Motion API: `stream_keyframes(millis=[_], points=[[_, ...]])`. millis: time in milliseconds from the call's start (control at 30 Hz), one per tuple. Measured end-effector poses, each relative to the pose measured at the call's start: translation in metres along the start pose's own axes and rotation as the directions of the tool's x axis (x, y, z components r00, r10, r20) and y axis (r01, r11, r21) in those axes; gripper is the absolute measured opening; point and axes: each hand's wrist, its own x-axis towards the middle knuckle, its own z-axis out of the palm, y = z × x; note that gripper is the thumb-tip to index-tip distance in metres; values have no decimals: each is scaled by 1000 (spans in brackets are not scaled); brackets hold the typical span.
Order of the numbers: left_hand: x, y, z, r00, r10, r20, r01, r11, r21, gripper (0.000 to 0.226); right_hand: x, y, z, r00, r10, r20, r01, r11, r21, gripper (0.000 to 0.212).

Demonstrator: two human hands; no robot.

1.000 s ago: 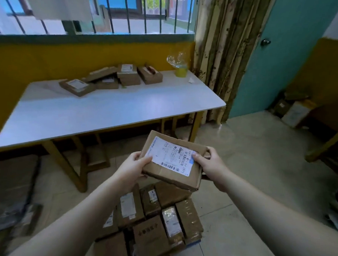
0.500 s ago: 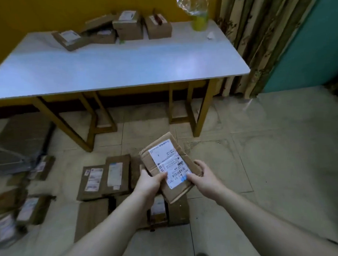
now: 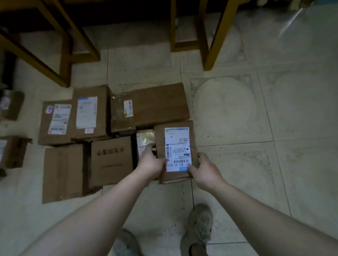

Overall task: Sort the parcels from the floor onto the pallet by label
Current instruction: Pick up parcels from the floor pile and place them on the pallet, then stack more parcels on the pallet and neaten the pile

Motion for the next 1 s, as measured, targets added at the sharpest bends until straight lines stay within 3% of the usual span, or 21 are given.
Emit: stream_keyframes(millis=[300,433,567,667,767,1000], points=[[33,-26,15,996,49,79,-50,999,11,57,45,12,25,1000,-18,-9,18,1000,25,43],[37,-28,11,990,21,143,-32,997,72,60,53,9,28,1000,-7,14,6,1000,24,47],[26,-24,-8,992,-13,122,-2,992,124,82,42,4,19,999,32,-17,-32,999,25,60],[-5,-13,-44,997,35,75,-47,986,160,80,12,-17,1,999,28,-43,-29,999,-15,68],[-53,-3,-101,998,56,15,-58,975,215,80,-33,-53,-18,998,-31,-53,27,998,-62,60],[-177,1,-250,979,166,-115,-107,910,401,80,-158,-177,-34,979,-196,60,205,934,-291,71]])
